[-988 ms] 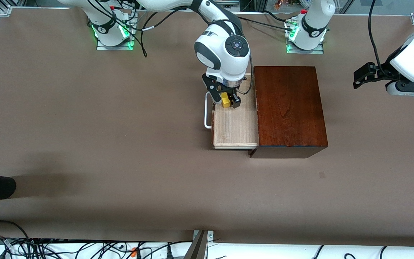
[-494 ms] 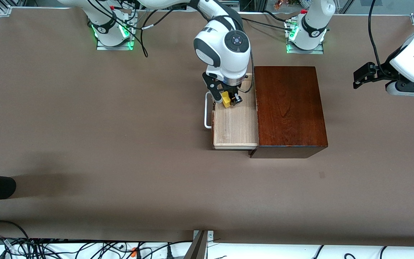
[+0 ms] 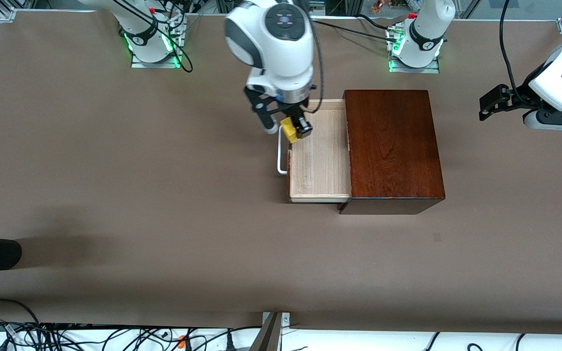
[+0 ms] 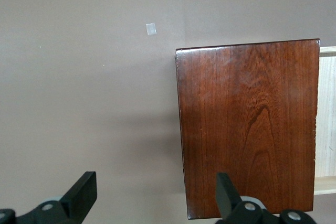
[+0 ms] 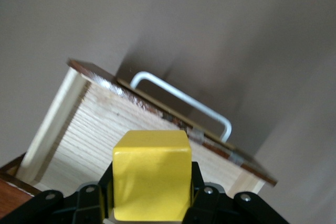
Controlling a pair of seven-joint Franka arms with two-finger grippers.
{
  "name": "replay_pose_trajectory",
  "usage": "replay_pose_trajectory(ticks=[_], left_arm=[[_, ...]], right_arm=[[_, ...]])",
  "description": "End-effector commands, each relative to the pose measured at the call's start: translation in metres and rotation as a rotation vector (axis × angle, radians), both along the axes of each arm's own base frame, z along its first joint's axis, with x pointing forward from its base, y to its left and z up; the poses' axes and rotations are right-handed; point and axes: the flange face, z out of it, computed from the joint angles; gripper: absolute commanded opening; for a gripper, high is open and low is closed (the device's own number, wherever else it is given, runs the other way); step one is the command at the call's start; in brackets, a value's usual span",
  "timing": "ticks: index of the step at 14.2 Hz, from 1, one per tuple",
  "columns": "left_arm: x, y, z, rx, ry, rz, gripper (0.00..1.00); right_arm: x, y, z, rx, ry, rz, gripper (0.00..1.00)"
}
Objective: Open drawer, take yellow block, close drawer
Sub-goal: 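Grasp the yellow cube and lift it with the right gripper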
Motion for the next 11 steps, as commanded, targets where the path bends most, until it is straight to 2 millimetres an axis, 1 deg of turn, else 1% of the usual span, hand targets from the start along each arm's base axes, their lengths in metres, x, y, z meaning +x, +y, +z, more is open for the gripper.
replay_pose_trajectory(ticks=[1,2,3,4,7,9,10,11], left_arm=[[0.001,-0.004,0.007,0.011,-0.021,-0.018,1.0],[0.002,-0.008,0.009,0.011,-0.024,-0.023,1.0],[0.002,-0.014,0.012,0.011,-0.03,-0.033,1.0],[0.001,-0.022,0.012,0.01,-0.032,-0.047,1.0],[0.002,-0.052,0.011,0.018,-0.033,-0.102,1.0],[0.001,-0.073,0.007,0.006,-0.027,-0.145,1.0],[-0.001,-0.09,0.005,0.006,-0.026,-0.177,1.0],[-0.001,-0.104,-0.003,0.005,-0.012,-0.203,1.0]], right_arm=[[0.03,-0.053,0.021,0.027,0.049,0.12,0.27],[0.048,-0.077,0.022,0.038,0.064,0.159,0.27],[0.062,-0.098,0.021,0.043,0.082,0.199,0.27],[0.077,-0.126,0.025,0.047,0.09,0.244,0.27],[0.103,-0.191,0.008,0.035,0.123,0.405,0.27],[0.119,-0.243,-0.007,0.027,0.137,0.507,0.28],[0.127,-0.27,-0.018,0.018,0.15,0.57,0.28],[0.135,-0.297,-0.028,0.01,0.155,0.632,0.28]])
